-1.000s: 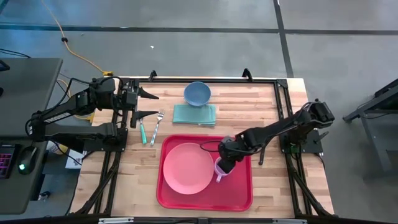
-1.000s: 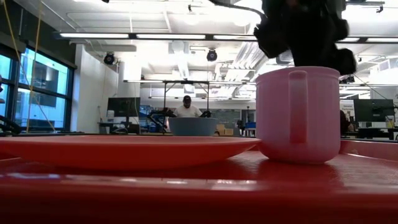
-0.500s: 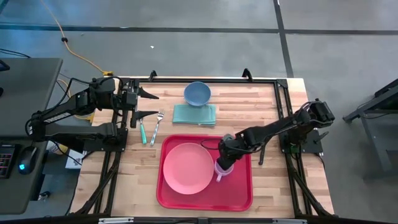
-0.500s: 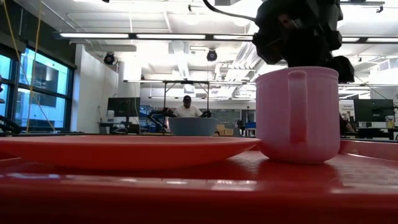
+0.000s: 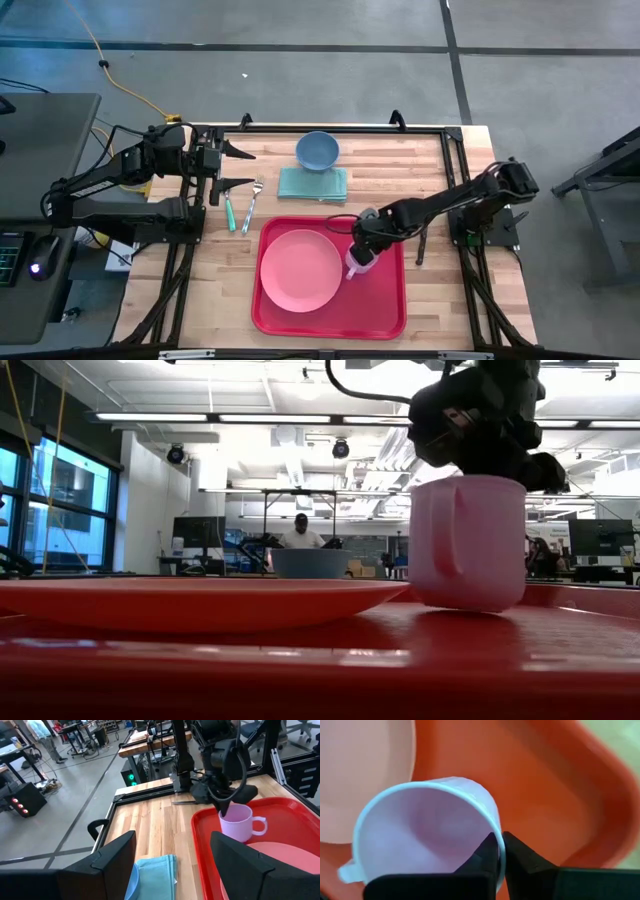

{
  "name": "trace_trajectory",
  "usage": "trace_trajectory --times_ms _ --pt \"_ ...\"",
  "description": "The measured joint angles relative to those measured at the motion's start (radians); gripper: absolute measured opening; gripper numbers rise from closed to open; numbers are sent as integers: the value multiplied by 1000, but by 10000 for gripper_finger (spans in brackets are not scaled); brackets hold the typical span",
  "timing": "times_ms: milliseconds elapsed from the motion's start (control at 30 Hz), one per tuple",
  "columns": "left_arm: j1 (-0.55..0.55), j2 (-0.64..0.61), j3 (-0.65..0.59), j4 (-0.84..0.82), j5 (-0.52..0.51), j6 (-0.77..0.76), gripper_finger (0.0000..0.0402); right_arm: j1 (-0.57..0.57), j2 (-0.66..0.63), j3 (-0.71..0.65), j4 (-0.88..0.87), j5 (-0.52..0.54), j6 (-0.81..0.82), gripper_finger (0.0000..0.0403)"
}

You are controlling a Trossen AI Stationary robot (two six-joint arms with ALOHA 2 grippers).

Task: Set up tray
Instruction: Adjust the purple mug

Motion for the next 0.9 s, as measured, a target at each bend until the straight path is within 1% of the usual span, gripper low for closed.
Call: trace_trajectory --times_ms 133,267,467,733,900 --pt "0 0 0 0 0 0 287 -14 -46 0 -76 44 21 1" --pt "0 0 0 0 0 0 287 -24 -98 0 -179 66 34 1" --pt "0 0 0 0 -1 -1 287 -26 -126 0 -308 58 34 0" --pt "0 0 0 0 -1 -3 287 -26 -128 -20 -281 67 33 0" --pt "0 0 0 0 -1 -4 287 -25 -128 -107 -194 27 38 0"
